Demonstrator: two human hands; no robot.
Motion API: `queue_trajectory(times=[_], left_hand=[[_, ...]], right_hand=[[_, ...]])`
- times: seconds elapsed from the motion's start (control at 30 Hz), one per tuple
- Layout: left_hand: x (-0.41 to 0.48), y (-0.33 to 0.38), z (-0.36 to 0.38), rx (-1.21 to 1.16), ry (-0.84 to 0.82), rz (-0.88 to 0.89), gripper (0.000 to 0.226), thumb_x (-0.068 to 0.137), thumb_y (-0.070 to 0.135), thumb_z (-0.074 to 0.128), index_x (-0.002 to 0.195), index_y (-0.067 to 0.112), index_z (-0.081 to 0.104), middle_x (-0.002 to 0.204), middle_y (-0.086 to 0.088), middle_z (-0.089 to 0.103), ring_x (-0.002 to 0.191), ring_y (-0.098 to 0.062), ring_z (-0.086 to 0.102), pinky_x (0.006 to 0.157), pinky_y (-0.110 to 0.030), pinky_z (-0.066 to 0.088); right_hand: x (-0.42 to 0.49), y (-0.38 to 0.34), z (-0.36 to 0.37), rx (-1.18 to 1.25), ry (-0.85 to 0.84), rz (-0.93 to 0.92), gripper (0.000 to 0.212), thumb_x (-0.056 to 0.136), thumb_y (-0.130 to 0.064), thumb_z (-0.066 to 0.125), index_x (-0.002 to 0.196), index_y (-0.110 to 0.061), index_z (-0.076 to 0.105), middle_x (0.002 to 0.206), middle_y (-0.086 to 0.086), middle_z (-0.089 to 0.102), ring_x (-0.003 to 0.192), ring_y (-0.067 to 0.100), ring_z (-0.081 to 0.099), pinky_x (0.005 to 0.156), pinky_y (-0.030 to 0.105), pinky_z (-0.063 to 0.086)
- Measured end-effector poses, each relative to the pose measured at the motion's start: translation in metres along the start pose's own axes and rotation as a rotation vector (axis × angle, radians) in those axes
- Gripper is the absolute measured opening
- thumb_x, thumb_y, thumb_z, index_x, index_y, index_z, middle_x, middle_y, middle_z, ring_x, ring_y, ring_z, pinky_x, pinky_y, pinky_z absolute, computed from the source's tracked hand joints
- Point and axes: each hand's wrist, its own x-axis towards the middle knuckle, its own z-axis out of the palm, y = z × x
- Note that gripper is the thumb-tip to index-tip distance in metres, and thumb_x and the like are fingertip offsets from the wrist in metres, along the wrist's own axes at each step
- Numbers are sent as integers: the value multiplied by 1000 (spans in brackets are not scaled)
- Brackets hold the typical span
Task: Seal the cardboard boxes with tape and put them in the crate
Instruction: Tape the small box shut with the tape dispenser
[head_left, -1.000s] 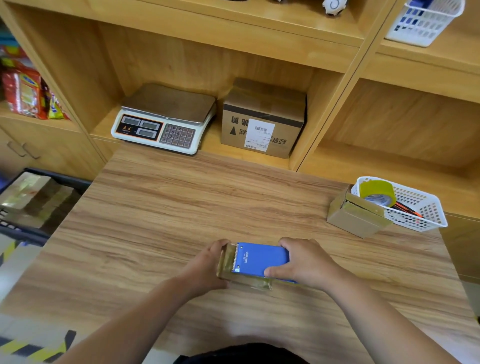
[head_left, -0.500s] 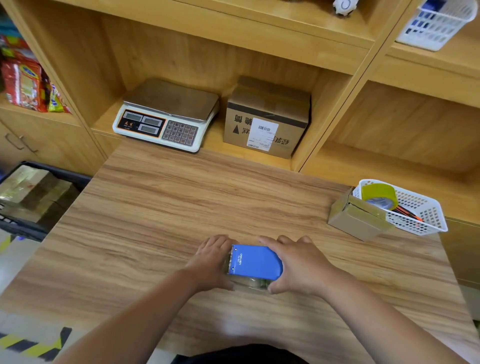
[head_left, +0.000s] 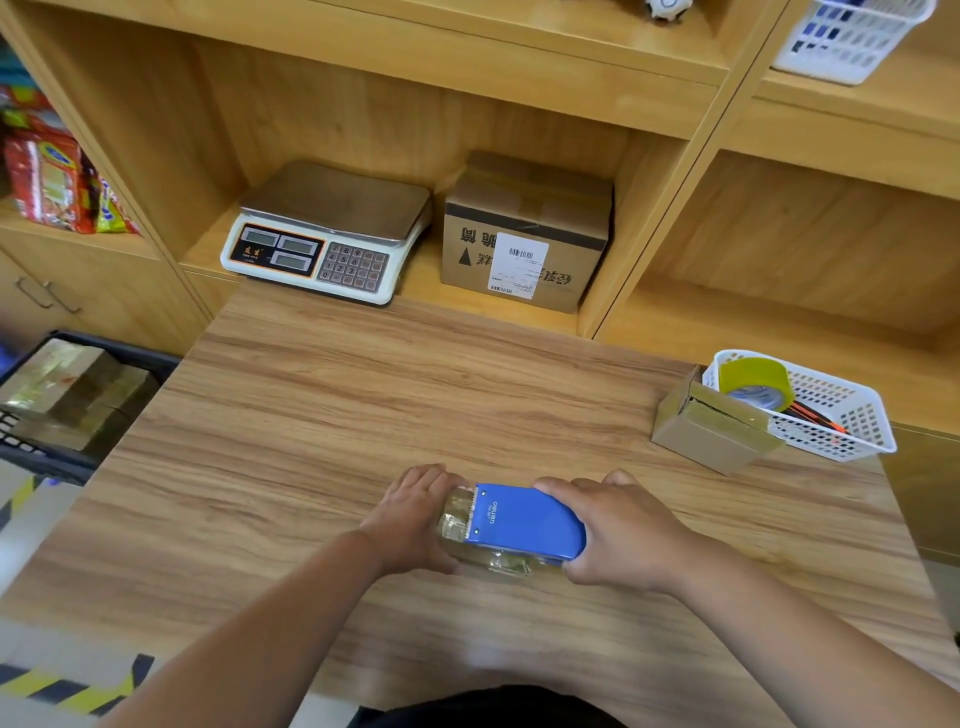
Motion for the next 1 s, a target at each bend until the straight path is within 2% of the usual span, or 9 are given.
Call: queue_trajectory(times=[0.13,0.4,0.57,0.67,0.83,1.0], left_hand=[[0,0,3,18,4,-18,104,53,52,81,141,30,30,146,3,29,139,-10,13,111,-21,4],[2,0,4,4,-18,-37,108,53,55,80,143,29,27,148,3,27,140,-13,12,114,-26,7],[1,2,4,7,-11,-32,108,54,54,80,144,28,27,148,2,27,140,-12,11,113,-23,7],[1,4,4,15,-16,-38,109,54,54,81,144,27,26,149,1,26,141,-12,11,113,-24,7],[0,6,2,-3,-22,-44,108,55,51,82,145,27,26,149,1,26,141,-11,10,113,-23,8],[0,8,2,-6,-27,-46,107,56,49,82,145,26,26,148,1,26,140,-11,9,112,-23,8]], right_hand=[[-15,23,2,4,-8,19,62,68,-48,55,123,-52,28,97,-17,56,85,7,50,89,23,30],[-39,50,3,-14,2,33,65,70,-52,54,128,-53,26,99,-21,57,83,3,46,92,20,28],[-64,82,6,-31,23,91,63,71,-67,55,125,-55,26,101,-29,57,85,-5,46,90,15,26],[-68,85,11,-19,13,115,66,69,-62,55,126,-57,23,101,-29,55,89,-6,43,89,12,24],[-63,87,17,-38,-11,113,67,69,-55,54,129,-54,26,105,-26,55,84,-2,45,91,18,26],[-56,86,27,-76,-41,126,67,71,-55,54,132,-54,24,104,-21,54,89,4,50,90,21,27]])
